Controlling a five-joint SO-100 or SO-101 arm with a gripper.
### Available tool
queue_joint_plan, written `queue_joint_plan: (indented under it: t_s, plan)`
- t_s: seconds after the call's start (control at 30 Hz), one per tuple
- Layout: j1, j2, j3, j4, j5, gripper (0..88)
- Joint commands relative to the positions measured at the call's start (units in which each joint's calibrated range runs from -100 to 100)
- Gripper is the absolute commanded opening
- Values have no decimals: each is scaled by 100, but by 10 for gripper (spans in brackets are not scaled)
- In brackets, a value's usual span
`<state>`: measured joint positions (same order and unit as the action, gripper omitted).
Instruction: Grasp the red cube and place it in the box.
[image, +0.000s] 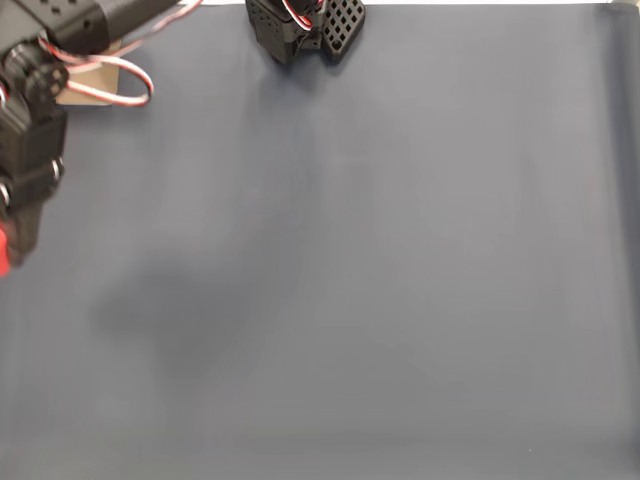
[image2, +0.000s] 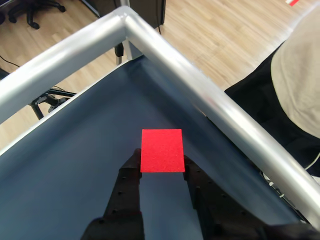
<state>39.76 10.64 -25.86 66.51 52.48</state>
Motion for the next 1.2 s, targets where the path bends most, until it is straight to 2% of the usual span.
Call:
queue_joint_plan:
  t_s: [0.0, 0.4, 0.97, 1.17]
  plan:
    - [271, -787, 287, -241, 44, 14]
    - [1017, -1930, 1993, -938, 29, 14]
    - [1883, -4383, 4703, -1208, -269, 15]
    - [2125, -4799, 5059, -1233, -430, 18]
